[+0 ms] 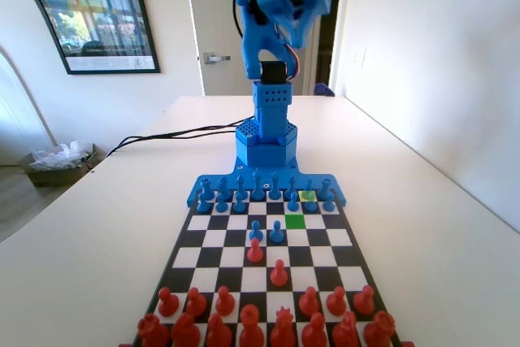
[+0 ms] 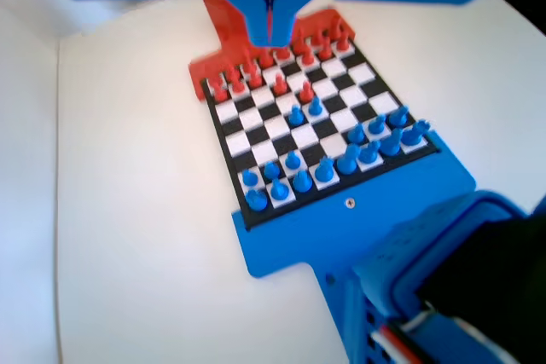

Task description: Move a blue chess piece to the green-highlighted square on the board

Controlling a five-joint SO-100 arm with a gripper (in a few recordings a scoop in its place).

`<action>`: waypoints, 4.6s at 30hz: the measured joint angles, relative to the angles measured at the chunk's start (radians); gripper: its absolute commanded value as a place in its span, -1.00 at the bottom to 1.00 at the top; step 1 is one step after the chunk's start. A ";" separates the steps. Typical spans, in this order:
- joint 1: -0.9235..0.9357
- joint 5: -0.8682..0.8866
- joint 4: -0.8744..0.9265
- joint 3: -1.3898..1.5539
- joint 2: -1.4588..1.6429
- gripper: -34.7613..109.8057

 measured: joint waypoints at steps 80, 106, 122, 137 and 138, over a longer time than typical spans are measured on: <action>-0.132 -0.032 -0.854 0.644 -0.428 -0.42; -0.153 -0.066 -0.933 0.661 -0.482 -0.41; -0.156 -0.066 -0.989 0.661 -0.532 -0.40; -0.147 -0.084 -1.028 0.661 -0.571 -0.39; -0.147 -0.084 -1.034 0.661 -0.571 -0.39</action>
